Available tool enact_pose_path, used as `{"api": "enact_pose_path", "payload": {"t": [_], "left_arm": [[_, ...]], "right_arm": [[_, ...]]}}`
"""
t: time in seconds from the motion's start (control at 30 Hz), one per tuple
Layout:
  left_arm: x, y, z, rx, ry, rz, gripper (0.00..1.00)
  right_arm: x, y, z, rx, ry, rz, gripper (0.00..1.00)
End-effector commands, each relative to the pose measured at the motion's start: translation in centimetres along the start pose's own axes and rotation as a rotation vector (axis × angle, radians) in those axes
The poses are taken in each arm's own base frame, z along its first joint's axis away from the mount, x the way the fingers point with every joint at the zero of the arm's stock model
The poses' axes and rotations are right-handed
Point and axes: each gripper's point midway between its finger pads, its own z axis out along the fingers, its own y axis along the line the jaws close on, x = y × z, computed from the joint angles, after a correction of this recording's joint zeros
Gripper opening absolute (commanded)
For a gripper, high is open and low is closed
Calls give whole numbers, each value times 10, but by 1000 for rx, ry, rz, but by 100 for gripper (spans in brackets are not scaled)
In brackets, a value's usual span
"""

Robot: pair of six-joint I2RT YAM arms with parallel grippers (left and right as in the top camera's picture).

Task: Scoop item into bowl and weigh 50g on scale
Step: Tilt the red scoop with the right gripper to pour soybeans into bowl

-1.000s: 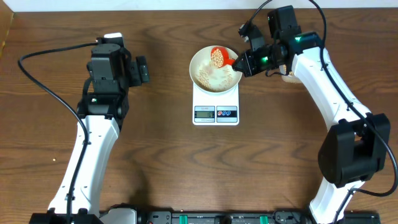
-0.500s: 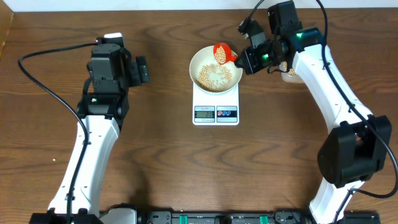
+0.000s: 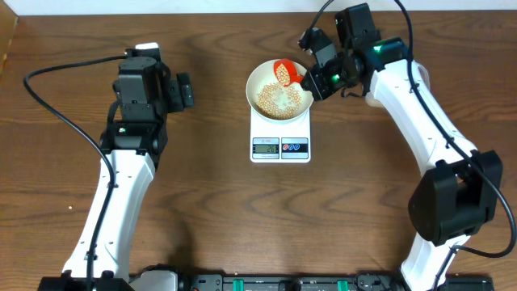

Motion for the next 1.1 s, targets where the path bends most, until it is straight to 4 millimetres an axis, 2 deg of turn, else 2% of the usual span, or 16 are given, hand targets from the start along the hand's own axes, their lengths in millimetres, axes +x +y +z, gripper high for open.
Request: {"api": "enact_pose_path", "payload": {"t": [0.0, 0.67, 1.07], "left_arm": [[-1, 1, 1, -2, -1, 15, 99], [-1, 1, 1, -2, -1, 15, 99], [-1, 1, 1, -2, -1, 15, 99]], "right_arm": [[-16, 9, -17, 20, -48, -77, 1], [-15, 17, -7, 113, -5, -201, 1], [-12, 12, -8, 288, 55, -325, 1]]}}
